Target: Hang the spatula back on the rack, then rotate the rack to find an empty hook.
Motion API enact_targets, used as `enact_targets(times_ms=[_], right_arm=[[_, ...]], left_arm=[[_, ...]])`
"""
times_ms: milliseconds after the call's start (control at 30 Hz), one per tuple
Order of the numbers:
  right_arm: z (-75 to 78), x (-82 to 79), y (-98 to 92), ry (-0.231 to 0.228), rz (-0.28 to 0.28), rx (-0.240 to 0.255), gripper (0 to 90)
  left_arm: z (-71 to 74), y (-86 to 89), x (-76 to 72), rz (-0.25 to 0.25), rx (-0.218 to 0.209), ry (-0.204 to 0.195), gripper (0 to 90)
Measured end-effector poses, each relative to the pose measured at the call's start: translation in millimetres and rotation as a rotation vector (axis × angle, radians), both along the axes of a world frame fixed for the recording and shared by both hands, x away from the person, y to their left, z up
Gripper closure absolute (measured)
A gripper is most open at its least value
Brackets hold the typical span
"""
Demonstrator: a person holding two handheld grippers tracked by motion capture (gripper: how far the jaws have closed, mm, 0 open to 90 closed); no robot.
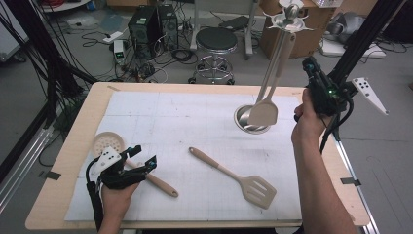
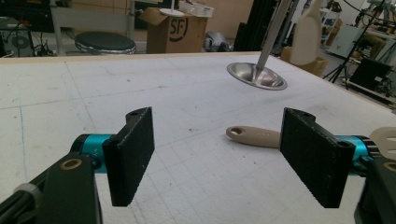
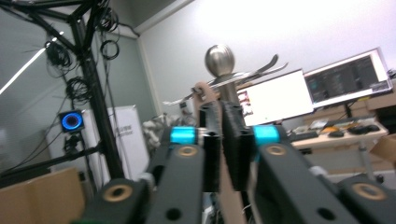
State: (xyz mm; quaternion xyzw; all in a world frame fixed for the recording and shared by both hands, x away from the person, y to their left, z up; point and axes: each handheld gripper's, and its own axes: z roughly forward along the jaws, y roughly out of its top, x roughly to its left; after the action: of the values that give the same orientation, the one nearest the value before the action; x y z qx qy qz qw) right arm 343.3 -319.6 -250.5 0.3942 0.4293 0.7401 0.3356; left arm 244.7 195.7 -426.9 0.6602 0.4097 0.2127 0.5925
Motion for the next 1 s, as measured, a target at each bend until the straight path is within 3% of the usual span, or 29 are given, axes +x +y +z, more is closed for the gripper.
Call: enact_targets(times_ms=[500,833,1000], right_arm=[[10.0,28.4,2.7,0.008,0.0,0.025,89.8],[18.7,53.8,10.3,0.056,-0.005,0.0,89.9],[18.2,52.1,17.3,0.053,0.005,0.001,89.8]], left_arm=[[0.5,0.6,0.1,0.0,0.003,-0.002,27.2],[1.0,2.0,-0.8,0.005,-0.004,-0.003,27.3],[1.2,2.8,-1.0,0.007,-0.005,-0.004,27.3]])
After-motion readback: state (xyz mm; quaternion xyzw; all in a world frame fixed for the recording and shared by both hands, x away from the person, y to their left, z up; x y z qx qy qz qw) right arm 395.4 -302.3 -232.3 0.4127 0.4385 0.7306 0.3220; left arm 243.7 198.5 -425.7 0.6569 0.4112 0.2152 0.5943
